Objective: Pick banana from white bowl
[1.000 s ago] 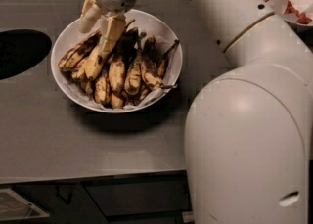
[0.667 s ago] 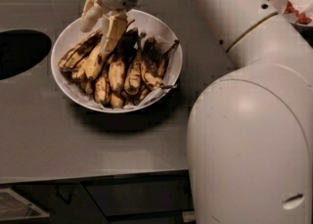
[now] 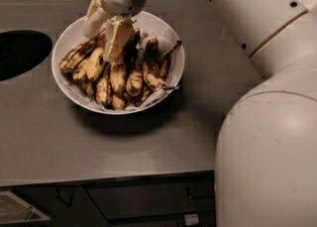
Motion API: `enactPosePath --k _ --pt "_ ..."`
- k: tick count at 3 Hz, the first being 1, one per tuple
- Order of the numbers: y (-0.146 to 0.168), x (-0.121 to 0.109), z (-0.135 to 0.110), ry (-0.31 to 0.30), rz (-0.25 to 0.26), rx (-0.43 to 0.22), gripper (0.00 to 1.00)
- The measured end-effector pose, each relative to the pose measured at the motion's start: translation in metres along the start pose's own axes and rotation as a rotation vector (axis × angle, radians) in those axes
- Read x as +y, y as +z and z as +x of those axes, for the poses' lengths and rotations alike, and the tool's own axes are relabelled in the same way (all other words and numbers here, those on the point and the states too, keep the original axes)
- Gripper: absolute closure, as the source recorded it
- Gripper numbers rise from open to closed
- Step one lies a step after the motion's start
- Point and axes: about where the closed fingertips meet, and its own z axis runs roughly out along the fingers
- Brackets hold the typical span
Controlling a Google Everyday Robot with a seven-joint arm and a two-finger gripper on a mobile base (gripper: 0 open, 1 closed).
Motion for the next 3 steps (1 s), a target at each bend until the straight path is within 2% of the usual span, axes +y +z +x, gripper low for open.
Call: enactPosePath --k 2,3 --pt "0.018 -0.005 0.007 -0.027 -0.034 -0.042 0.41" --pt "0.022 -0.011 0.011 -0.033 -0.039 -0.053 0.53"
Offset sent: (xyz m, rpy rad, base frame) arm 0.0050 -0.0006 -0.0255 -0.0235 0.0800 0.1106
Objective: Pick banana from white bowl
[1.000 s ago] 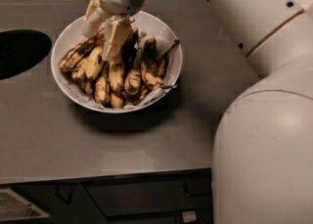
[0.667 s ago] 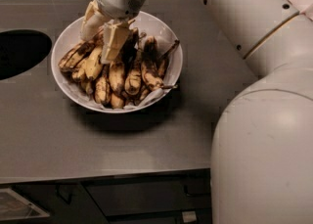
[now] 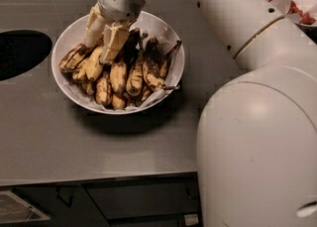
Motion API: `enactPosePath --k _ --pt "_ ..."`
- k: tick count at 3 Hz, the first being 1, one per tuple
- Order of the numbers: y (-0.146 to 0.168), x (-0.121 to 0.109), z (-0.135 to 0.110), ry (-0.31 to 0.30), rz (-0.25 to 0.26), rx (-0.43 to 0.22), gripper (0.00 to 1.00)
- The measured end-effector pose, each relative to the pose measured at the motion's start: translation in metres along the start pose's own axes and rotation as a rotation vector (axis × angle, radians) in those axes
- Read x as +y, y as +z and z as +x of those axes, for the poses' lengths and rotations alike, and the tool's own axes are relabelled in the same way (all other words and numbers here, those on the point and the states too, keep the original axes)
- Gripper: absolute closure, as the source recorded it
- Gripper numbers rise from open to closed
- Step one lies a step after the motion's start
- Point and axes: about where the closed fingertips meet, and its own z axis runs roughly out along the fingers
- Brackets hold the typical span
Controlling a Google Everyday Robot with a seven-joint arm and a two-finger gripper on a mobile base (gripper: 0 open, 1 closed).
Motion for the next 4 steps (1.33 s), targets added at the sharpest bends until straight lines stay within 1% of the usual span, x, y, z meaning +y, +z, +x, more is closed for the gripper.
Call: enactPosePath --k 1,2,3,4 --pt "0.0000 0.0000 0.0001 0.001 0.000 0.000 0.51" --pt "0.0005 0.0043 0.0031 0.015 0.000 -0.001 0.51" --pt "0.0013 0.0052 0.0041 0.019 -0.004 -0.003 0.43" --pt "0.0039 0.0055 0.0054 0.024 -0.011 -0.008 0.38"
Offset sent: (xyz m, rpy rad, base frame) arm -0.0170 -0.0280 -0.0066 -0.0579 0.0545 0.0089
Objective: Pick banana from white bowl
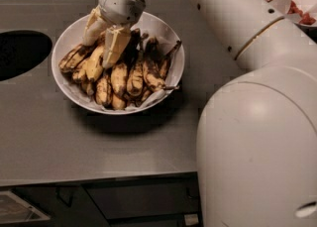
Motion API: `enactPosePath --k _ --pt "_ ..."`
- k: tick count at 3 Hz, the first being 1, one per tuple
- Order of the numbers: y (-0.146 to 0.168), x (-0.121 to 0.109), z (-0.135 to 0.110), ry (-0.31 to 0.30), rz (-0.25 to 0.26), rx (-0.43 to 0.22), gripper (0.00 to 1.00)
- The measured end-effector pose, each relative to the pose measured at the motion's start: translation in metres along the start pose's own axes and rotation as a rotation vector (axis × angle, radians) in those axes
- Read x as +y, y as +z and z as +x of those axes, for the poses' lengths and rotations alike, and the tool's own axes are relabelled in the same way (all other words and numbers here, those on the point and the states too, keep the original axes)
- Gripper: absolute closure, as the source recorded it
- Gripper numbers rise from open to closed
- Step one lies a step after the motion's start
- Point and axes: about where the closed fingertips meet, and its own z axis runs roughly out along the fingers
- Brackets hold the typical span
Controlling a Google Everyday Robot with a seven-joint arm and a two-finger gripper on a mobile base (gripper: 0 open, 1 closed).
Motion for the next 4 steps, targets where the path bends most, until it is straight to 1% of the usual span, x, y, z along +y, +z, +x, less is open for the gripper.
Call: enactPosePath --k 1,2,3,4 --pt "0.0011 -0.0001 0.0001 0.000 -0.001 -0.003 0.57" --pt "0.0001 0.0017 -0.0011 0.003 0.004 -0.003 0.81" --pt "-0.0007 0.0025 -0.0018 0.005 0.008 -0.001 1.00" --pt "-0.0007 0.0023 -0.0021 0.005 0.008 0.000 1.00"
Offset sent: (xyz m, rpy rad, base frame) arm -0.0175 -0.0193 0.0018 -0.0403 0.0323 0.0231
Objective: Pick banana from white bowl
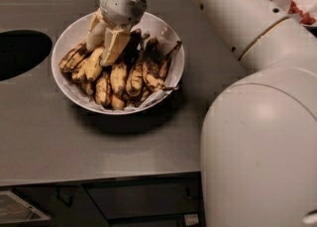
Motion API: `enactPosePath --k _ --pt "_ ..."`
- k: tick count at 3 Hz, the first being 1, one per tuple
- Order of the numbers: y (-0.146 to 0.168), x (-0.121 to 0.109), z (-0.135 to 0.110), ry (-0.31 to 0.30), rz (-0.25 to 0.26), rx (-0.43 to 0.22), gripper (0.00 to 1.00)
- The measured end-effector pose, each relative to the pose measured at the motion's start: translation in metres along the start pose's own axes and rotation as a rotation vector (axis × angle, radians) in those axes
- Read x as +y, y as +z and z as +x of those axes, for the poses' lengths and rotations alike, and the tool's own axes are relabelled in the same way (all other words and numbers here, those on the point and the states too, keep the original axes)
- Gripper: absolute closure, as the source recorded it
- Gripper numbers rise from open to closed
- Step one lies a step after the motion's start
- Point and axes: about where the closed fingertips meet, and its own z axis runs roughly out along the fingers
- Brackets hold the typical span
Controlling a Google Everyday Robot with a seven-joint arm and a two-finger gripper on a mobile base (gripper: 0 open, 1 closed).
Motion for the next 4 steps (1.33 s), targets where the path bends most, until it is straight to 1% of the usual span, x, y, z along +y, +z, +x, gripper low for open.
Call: enactPosePath --k 1,2,3,4 --pt "-0.002 -0.009 -0.013 -0.014 0.020 0.025 1.00" --pt "-0.007 -0.013 -0.027 -0.020 0.029 0.060 1.00" --pt "-0.014 -0.013 -0.040 -0.022 0.042 0.100 1.00" --pt "-0.024 -0.009 -0.051 -0.011 0.057 0.146 1.00"
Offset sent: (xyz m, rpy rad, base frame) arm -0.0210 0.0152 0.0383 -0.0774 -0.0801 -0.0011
